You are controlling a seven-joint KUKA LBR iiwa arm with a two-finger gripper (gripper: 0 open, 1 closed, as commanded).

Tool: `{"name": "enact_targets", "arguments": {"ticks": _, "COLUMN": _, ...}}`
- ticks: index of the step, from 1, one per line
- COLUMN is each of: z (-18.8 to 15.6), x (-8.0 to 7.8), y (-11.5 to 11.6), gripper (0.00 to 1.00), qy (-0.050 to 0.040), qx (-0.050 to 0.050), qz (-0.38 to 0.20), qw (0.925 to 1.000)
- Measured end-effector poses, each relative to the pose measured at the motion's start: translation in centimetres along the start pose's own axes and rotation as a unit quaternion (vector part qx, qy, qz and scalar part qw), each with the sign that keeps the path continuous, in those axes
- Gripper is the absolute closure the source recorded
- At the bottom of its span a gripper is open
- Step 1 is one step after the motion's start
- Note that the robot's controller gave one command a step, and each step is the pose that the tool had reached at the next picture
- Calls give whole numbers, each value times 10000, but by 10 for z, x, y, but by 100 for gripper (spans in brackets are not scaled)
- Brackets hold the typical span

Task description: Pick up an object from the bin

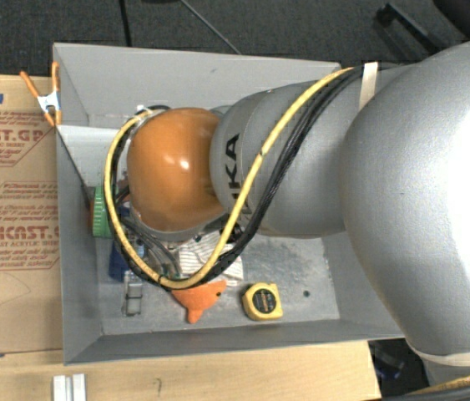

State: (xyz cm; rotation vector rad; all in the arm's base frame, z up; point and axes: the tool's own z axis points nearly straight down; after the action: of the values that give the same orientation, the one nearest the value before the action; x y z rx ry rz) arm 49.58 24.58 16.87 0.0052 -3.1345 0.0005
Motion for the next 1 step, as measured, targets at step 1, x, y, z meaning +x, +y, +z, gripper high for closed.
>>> {"name": "enact_targets", "arguments": {"ticks": 1, "z": -4, "x": -2, "y": -1, "gripper": 0, "qy": -35, "qx": -9, "qz": 10, "qw": 10000}}
